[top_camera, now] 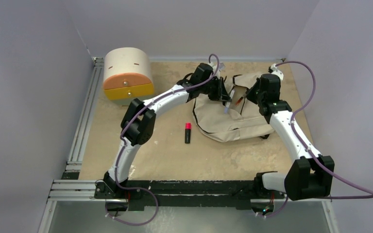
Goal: Pack the student bag
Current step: Place the stationery in the student bag.
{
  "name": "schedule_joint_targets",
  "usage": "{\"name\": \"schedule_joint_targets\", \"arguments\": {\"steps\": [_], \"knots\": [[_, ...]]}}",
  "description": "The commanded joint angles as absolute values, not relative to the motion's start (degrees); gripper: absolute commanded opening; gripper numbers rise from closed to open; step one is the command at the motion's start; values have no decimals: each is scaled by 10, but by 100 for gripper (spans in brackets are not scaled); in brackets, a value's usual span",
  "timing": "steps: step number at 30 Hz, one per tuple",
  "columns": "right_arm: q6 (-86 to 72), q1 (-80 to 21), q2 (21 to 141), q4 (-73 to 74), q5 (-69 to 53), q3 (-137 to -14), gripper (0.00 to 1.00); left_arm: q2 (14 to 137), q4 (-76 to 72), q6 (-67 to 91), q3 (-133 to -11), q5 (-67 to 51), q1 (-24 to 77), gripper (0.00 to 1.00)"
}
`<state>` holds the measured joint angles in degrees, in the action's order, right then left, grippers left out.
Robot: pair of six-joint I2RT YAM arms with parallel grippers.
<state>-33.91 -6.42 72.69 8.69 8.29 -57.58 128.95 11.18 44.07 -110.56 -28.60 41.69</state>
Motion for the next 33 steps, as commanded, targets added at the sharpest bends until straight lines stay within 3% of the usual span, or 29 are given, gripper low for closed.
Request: {"name": "schedule_joint_targets", "arguments": {"steps": [1,9,27,28,33], "knots": [[-355,-71,701,20,54,-585,0,1281,62,472,-1119,-336,419,0],[-333,-74,704,-25,-32,-565,0,1335,69,485,-1183,-356,420,0],[-310,-90,683,-36,-32,-536,0,1448,69,507,-1335,-349,414,0],[-311,-90,681,-34,-26,-536,0,1452,62,509,-1335,-352,414,1],[-316,-90,673,-29,7,-533,0,1443,61,497,-1321,-369,414,28]]}}
